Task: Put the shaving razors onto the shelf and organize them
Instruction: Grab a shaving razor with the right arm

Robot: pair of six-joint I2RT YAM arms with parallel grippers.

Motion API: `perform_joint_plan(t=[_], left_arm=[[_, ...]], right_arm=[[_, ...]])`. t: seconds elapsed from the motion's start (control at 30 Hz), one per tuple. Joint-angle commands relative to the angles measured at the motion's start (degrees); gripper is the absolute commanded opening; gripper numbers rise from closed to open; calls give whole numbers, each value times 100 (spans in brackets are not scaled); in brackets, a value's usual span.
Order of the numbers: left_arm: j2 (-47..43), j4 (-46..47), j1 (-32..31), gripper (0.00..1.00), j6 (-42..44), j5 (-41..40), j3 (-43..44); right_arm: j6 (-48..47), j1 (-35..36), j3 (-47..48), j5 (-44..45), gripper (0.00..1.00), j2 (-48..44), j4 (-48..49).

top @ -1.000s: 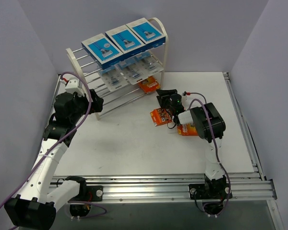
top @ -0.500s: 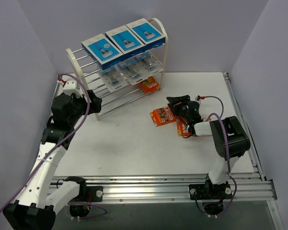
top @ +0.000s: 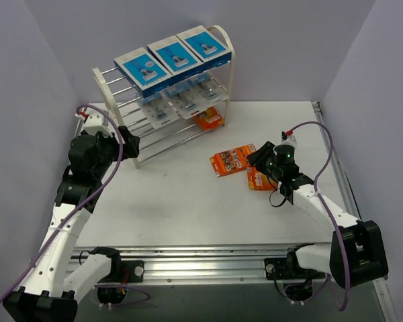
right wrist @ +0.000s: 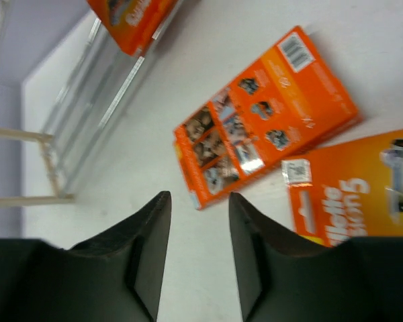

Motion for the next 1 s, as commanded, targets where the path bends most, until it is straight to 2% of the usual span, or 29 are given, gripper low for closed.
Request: perform_joint_plan(t=[0.0, 0.07, 0.17, 0.33, 0.7, 0.97], left_arm=[[-136, 234, 26, 94, -20, 78, 87], [-127, 252, 26, 94, -82, 234, 60], [-92, 269, 26, 94, -108, 341, 86], [-65, 269, 35, 94, -117, 394, 69], [137, 261, 105, 94, -161, 534, 104], [146, 322, 333, 94, -258, 728, 86]], right_arm=[[-1036, 162, 145, 738, 29, -369, -1543], [-1273, 311, 84, 1125, 25, -449, -1790], [-1475, 583, 14, 1546, 30, -502, -1905], [-1836, 883, 277, 2171, 31, -397, -2282], [-2469, 1173, 725, 2515, 29, 482, -2371], [-2838, 1340, 1050, 2630, 33, 1097, -2213]])
